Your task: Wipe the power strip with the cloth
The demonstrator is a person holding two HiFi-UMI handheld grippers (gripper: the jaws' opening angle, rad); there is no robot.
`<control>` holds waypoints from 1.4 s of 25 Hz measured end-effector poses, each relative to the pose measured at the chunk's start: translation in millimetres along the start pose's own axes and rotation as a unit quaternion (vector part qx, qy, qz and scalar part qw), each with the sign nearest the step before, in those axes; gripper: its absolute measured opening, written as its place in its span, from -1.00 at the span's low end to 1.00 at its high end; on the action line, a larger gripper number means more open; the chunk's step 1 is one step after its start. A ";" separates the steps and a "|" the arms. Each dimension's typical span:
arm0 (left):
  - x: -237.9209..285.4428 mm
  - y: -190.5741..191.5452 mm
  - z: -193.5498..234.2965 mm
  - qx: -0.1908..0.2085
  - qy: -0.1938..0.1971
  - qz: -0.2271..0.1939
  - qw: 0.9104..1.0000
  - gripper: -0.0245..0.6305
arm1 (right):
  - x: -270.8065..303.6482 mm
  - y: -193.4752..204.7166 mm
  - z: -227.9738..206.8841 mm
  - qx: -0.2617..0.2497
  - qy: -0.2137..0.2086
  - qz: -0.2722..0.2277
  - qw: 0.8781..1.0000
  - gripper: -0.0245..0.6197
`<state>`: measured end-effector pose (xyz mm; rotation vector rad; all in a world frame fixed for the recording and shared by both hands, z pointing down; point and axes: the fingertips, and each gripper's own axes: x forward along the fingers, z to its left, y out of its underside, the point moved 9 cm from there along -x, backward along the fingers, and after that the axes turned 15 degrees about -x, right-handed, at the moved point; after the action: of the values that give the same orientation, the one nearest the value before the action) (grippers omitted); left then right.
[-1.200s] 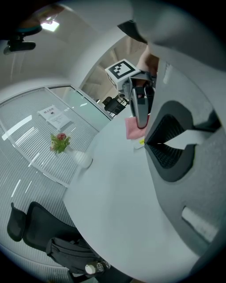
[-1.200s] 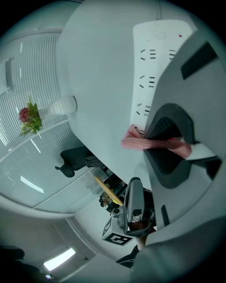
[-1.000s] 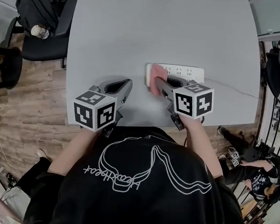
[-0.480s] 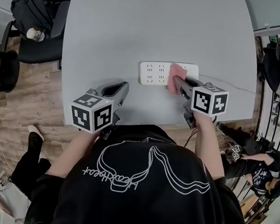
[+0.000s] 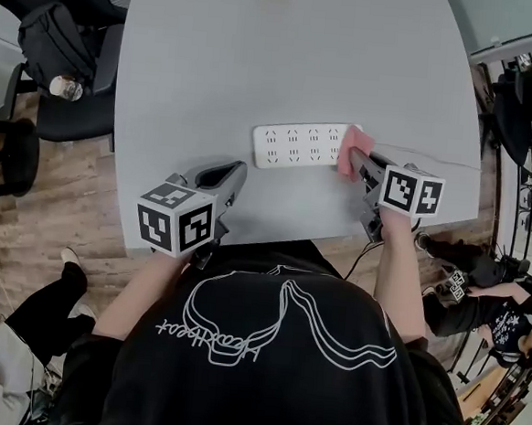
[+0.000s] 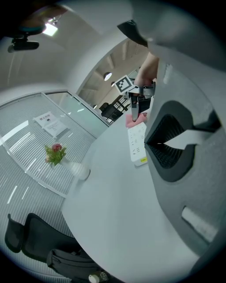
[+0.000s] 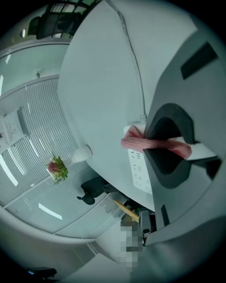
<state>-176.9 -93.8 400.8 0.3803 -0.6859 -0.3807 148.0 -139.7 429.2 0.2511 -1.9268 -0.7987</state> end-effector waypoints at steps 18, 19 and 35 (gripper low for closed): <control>-18.4 37.1 -45.6 -0.016 -0.028 -0.049 0.998 -0.89 | -63.4 -5.1 15.8 -0.129 -0.023 -0.146 0.981 -0.82; -21.4 40.8 -52.6 -0.017 -0.028 -0.055 0.998 -0.89 | -72.8 -7.2 20.2 -0.133 -0.033 -0.164 0.977 -0.82; -80.5 93.7 -191.7 0.114 0.015 -0.201 0.973 -0.89 | -207.6 30.3 91.3 -0.271 -0.187 -0.297 0.896 -0.82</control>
<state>-85.9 64.5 264.1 0.7471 -0.6239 -0.6808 174.9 24.2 271.9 0.3653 -1.8904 -1.8695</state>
